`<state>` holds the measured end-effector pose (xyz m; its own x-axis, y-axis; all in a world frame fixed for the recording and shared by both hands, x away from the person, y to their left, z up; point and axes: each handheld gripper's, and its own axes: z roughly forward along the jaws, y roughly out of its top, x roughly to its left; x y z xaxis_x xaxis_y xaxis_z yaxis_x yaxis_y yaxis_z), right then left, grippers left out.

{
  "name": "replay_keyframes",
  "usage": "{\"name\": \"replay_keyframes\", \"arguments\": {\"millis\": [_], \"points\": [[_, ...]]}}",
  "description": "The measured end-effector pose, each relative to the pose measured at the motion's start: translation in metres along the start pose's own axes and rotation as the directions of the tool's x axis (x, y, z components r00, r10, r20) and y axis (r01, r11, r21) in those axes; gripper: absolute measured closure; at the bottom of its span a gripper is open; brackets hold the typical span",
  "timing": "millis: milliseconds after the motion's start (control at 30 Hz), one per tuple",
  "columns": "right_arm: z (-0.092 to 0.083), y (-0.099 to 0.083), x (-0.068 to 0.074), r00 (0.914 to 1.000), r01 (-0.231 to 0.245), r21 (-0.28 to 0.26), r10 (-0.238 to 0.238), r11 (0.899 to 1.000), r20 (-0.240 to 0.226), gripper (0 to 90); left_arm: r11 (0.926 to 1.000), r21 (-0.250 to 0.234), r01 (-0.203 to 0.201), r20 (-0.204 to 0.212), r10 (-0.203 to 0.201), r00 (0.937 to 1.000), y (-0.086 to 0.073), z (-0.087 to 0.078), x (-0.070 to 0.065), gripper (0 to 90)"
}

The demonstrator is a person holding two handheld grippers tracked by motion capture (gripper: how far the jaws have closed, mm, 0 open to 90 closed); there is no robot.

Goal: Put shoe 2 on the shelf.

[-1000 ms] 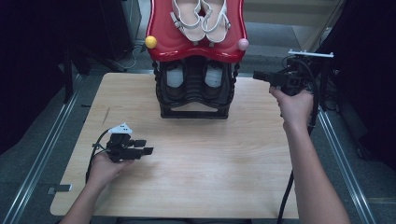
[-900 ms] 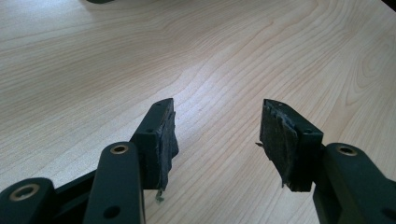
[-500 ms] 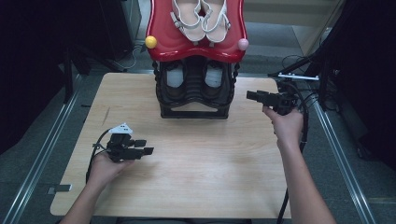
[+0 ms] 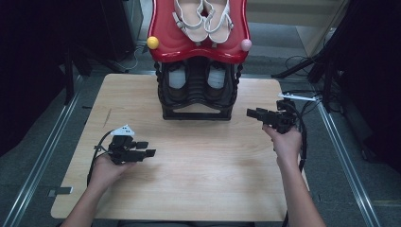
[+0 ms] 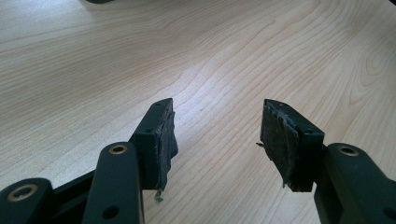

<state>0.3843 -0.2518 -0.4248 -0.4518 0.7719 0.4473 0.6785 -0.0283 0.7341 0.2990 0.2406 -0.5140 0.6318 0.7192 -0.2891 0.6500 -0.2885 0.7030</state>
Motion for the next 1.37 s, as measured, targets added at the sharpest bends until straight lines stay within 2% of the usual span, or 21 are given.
{"name": "replay_keyframes", "arguments": {"millis": [367,600,800,900,1067,1367], "points": [[0.011,-0.036,-0.009,1.0000,-0.007,0.003,0.007,1.000,-0.005,46.0,1.0000,-0.001,0.000,-0.002,0.000,1.0000,0.000,0.001,-0.001,44.9],[0.018,-0.051,-0.015,0.9992,-0.033,0.007,0.034,0.999,-0.022,46.0,1.0000,0.004,-0.005,0.000,0.005,1.0000,0.001,0.003,-0.002,44.3],[0.021,-0.064,-0.018,0.9964,-0.060,-0.025,0.058,0.998,-0.061,45.5,0.9999,-0.009,0.007,0.040,-0.006,0.9992,0.001,0.001,-0.004,42.0],[0.022,-0.068,-0.018,0.9986,-0.032,-0.014,0.032,0.999,-0.043,45.5,1.0000,-0.007,-0.001,0.043,0.001,0.9991,0.002,0.002,-0.005,41.3],[0.025,-0.074,-0.020,0.9984,-0.041,-0.001,0.040,0.999,-0.039,45.5,1.0000,-0.006,-0.001,0.035,0.001,0.9994,0.001,0.003,-0.005,40.9],[0.032,-0.078,-0.019,0.9994,-0.020,0.032,0.021,0.999,-0.026,44.3,0.9997,0.020,-0.014,0.032,0.013,0.9994,0.001,0.006,-0.004,38.4]]}}
